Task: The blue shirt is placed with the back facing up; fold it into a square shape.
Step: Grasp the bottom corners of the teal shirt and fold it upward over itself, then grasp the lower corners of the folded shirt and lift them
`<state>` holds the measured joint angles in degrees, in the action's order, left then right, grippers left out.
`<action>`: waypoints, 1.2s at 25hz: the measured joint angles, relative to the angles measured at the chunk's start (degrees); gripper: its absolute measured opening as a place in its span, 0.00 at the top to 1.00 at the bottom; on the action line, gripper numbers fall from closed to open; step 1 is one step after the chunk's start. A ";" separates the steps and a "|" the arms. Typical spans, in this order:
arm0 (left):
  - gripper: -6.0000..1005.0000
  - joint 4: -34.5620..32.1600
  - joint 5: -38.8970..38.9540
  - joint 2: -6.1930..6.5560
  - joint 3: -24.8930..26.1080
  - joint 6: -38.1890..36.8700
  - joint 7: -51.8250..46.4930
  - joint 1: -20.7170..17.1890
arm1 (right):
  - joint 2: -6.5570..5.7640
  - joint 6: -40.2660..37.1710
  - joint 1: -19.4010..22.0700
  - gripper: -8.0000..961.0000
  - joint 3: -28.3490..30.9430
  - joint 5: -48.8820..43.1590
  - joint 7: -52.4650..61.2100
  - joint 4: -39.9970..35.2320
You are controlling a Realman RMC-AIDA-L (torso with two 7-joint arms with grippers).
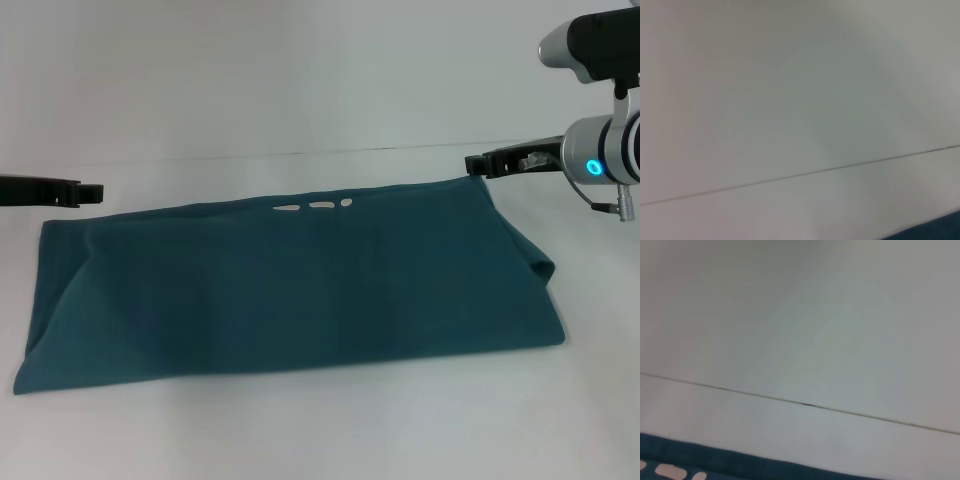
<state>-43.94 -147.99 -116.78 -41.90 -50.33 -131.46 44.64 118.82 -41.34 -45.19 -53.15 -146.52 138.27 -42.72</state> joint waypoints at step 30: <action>0.08 -4.99 -7.69 5.84 7.90 -35.21 -7.24 -6.22 | -0.34 -38.18 7.07 0.03 -0.16 -5.52 3.00 -19.73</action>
<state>-48.93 -155.67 -110.93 -34.00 -85.54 -138.69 38.42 118.48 -79.52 -38.12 -53.31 -152.03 141.27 -62.46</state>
